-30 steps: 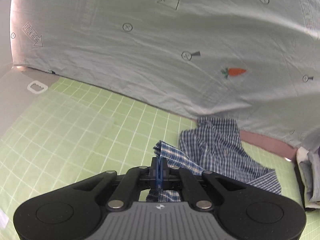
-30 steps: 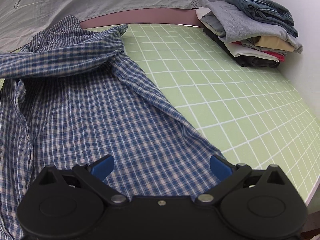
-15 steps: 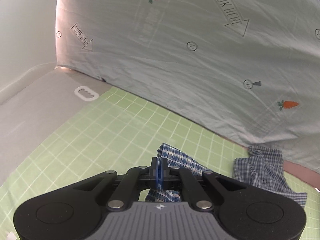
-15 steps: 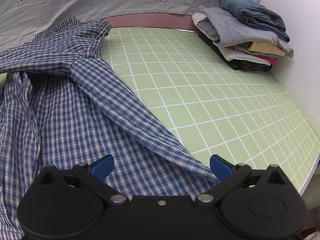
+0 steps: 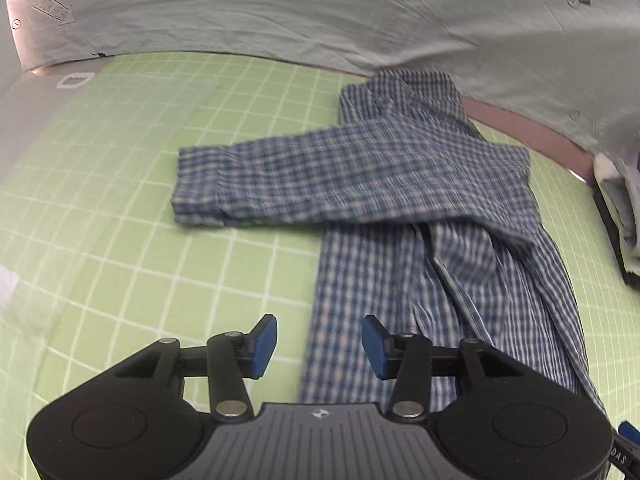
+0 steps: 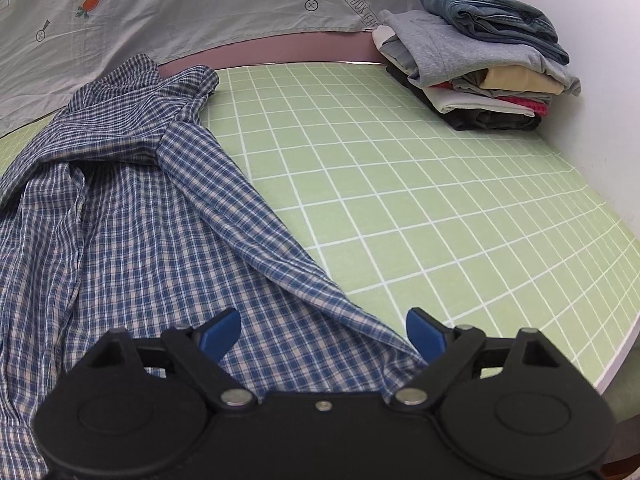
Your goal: Fold clothes
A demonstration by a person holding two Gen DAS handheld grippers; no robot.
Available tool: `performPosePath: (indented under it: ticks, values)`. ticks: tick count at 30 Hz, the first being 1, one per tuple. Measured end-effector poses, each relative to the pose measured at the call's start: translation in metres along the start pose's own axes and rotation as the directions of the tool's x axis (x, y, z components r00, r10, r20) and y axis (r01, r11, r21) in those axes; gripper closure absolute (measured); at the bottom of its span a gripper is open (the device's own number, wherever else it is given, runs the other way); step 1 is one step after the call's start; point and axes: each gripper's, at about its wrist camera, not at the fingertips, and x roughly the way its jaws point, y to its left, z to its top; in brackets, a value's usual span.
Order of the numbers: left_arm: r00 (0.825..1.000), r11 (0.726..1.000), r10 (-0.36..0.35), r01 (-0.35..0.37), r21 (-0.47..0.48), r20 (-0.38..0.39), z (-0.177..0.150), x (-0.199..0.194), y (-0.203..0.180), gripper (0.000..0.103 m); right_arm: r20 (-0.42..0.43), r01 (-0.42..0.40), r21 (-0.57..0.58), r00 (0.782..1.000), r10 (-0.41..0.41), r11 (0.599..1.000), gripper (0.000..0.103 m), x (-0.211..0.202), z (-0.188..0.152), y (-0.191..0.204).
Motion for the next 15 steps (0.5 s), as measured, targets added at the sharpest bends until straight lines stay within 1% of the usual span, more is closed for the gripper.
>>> performPosePath:
  ticks: [1, 3, 4, 5, 8, 11, 15]
  values:
    - [1.0, 1.0, -0.008, 0.009, 0.014, -0.01, -0.01, -0.001, -0.008, 0.053, 0.0, -0.002, 0.002, 1.0, 0.002, 1.0, 0.02, 0.0, -0.002, -0.006]
    - [1.0, 0.999, -0.019, 0.02, 0.05, -0.023, -0.029, -0.005, -0.023, 0.051, -0.003, -0.002, 0.003, 1.0, 0.002, 1.0, 0.028, -0.001, -0.007, -0.016]
    - [1.0, 0.998, -0.012, 0.014, 0.066, -0.024, -0.037, -0.009, -0.029, 0.051, -0.005, -0.004, 0.0, 1.0, 0.004, 1.0, 0.03, 0.0, -0.01, -0.022]
    - [1.0, 0.997, -0.006, 0.008, 0.081, -0.025, -0.046, -0.012, -0.035, 0.05, -0.008, -0.008, -0.004, 1.0, 0.008, 1.0, 0.036, 0.0, -0.013, -0.028]
    - [0.999, 0.998, 0.004, -0.002, 0.069, -0.033, -0.065, -0.021, -0.041, 0.049, -0.021, -0.024, -0.004, 0.999, 0.024, 1.0, 0.044, 0.002, -0.02, -0.042]
    - [0.998, 0.999, 0.02, -0.017, 0.05, -0.061, -0.076, -0.025, -0.041, 0.049, -0.032, -0.039, -0.018, 0.999, 0.039, 0.999, 0.047, 0.005, -0.025, -0.049]
    - [0.996, 0.999, 0.046, -0.045, 0.024, -0.077, -0.091, -0.03, -0.039, 0.049, -0.032, -0.063, -0.029, 0.998, 0.062, 0.998, 0.05, 0.008, -0.029, -0.058]
